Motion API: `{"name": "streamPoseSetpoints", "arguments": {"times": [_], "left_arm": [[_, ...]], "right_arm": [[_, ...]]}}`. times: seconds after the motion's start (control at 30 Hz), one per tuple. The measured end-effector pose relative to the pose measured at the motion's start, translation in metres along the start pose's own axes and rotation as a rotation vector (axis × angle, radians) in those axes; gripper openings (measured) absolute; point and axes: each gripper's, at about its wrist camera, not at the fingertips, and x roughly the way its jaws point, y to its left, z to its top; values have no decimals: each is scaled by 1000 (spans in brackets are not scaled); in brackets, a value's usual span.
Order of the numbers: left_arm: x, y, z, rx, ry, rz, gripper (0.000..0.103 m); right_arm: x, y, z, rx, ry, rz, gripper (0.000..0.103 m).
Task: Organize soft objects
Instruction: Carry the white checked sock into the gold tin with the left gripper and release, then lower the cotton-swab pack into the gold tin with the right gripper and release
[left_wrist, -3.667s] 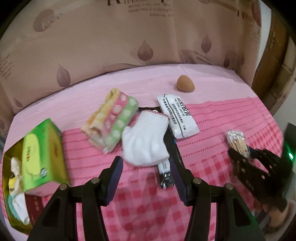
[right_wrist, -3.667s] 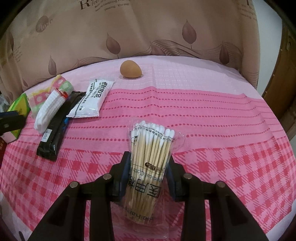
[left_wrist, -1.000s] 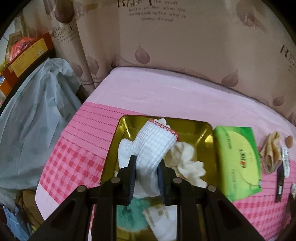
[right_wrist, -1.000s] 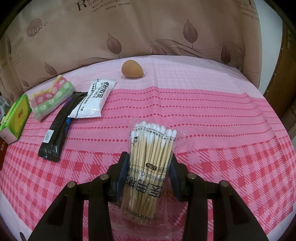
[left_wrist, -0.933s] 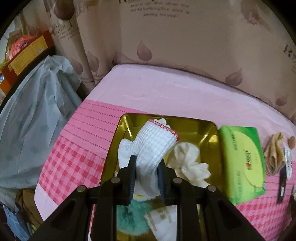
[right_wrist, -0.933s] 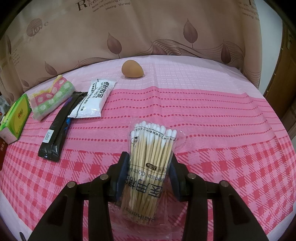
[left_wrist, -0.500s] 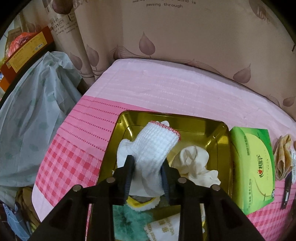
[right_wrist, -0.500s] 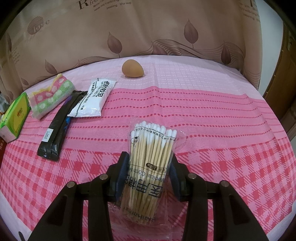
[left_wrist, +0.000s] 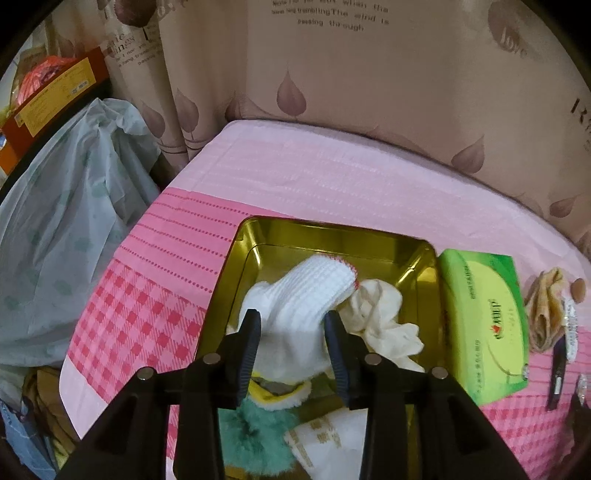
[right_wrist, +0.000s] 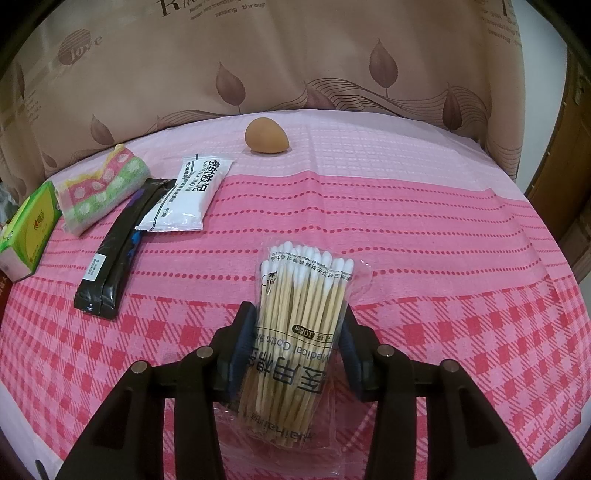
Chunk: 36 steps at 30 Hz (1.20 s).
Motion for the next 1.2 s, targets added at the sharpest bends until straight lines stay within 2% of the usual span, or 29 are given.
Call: {"name": "streamPoseSetpoints", "arguments": {"times": [0.33, 0.63, 0.9, 1.1, 1.2], "left_arm": [[-42, 3, -23, -1, -59, -29, 42], [-64, 23, -82, 13, -86, 28, 42], [-70, 57, -112, -31, -119, 98, 42], [-76, 71, -120, -67, -118, 95, 42], [-80, 70, -122, -48, -151, 137, 42]], "right_arm": [[0, 0, 0, -2, 0, -1, 42], [0, 1, 0, -2, 0, -2, 42], [0, 2, 0, -20, 2, -20, 42], [-4, 9, -3, -36, -5, -55, 31], [-6, 17, -4, -58, -6, -75, 28]]}}
